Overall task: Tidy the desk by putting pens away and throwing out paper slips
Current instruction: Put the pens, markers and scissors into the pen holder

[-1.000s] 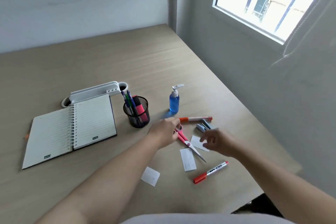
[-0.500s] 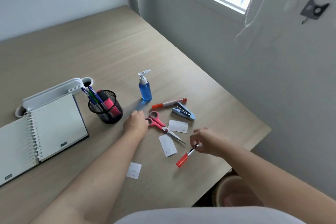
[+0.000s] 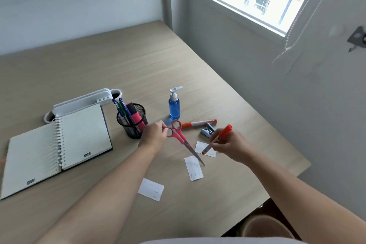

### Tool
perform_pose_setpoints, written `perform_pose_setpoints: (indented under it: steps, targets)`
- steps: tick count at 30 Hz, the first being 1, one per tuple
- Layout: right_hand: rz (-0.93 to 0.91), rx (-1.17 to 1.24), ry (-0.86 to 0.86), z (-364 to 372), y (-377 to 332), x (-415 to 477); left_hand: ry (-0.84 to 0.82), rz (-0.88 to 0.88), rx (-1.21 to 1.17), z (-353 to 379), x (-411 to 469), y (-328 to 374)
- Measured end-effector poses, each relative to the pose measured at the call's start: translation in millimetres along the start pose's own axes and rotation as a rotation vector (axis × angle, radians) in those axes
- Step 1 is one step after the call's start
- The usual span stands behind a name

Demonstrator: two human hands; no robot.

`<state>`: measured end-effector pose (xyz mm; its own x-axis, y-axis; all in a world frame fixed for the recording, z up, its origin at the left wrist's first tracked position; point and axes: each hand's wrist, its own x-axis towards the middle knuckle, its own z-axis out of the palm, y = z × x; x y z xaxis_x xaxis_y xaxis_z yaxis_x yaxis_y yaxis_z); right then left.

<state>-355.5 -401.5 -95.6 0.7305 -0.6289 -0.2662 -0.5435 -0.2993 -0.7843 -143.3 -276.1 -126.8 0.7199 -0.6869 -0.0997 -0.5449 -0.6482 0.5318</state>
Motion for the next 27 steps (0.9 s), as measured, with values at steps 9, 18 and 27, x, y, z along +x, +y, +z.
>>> perform_pose_setpoints:
  steps: [9, 18, 27]
  targets:
    - [-0.304, 0.02, -0.003, 0, -133, 52, 0.252, 0.196, -0.022, -148, 1, -5]
    - [-0.402, -0.216, 0.0, 60, -205, 111, 0.486, 0.197, 0.122, -231, 17, -41]
    - [-0.285, -0.413, -0.14, 112, -183, 141, 0.403, 0.158, 0.131, -189, 29, -70]
